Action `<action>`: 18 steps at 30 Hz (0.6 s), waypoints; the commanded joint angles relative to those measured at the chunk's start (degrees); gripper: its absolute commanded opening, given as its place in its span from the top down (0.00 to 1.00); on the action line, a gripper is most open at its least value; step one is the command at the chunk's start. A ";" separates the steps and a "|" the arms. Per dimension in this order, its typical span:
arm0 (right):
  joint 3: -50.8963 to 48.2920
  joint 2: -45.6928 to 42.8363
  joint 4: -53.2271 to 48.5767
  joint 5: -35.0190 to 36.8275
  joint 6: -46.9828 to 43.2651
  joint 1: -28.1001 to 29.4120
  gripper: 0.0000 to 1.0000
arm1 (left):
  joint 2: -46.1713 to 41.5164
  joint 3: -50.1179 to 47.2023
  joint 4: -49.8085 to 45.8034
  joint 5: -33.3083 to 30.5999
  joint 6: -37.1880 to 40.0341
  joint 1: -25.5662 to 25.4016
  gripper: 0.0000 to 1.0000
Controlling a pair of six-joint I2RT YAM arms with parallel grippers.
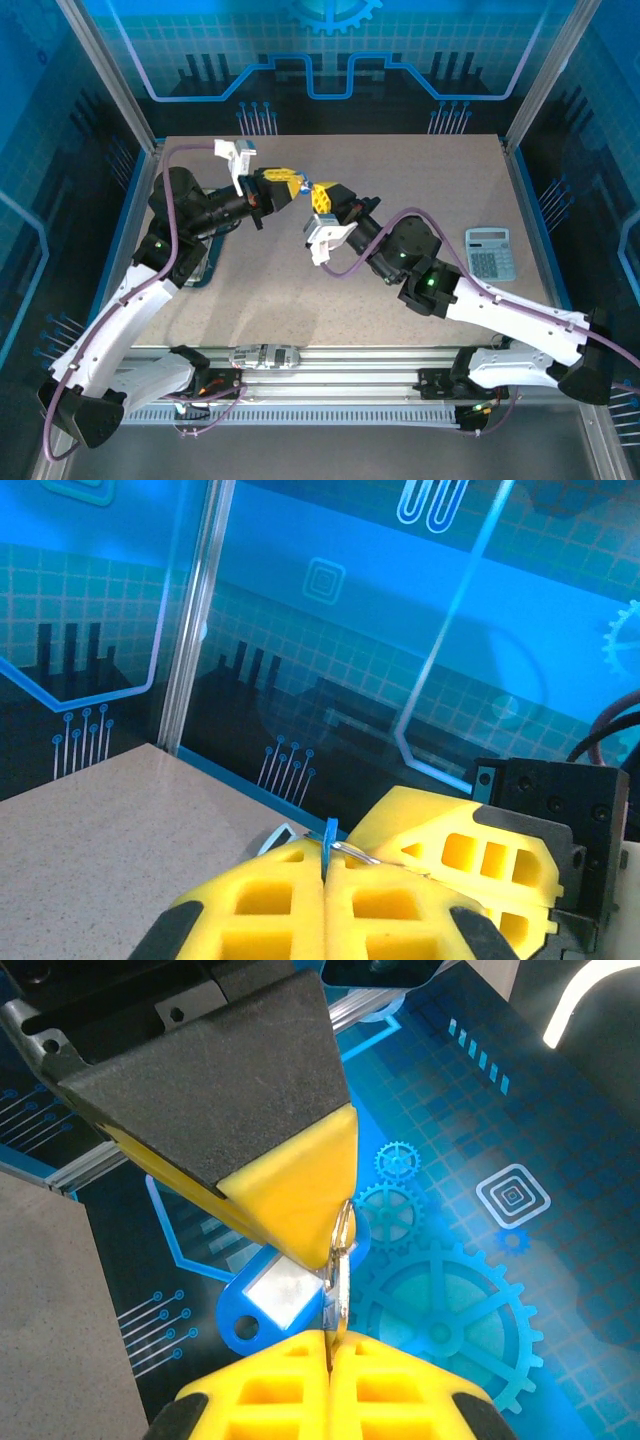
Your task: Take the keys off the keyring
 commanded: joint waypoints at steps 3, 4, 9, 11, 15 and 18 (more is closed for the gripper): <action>-0.17 4.27 -0.94 -11.27 -3.12 4.46 1.00 | 1.11 1.65 -1.81 3.12 0.40 -2.33 1.00; -0.06 4.44 -0.61 -11.45 -2.93 4.46 1.00 | 1.20 1.86 -2.44 3.12 0.96 -2.57 1.00; 0.36 5.55 0.77 -11.45 -3.37 4.42 1.00 | 2.10 2.85 -5.40 2.93 2.86 -4.10 1.00; 0.50 5.96 1.81 -10.96 -3.07 4.41 1.00 | 2.46 3.06 -6.09 2.81 3.36 -4.72 1.00; 0.97 6.15 2.45 -10.58 -3.06 4.37 1.00 | 3.00 3.08 -6.97 3.19 3.89 -5.62 1.00; 0.84 6.36 2.71 -10.86 -3.45 4.36 1.00 | 3.51 3.38 -7.52 2.85 4.11 -6.57 1.00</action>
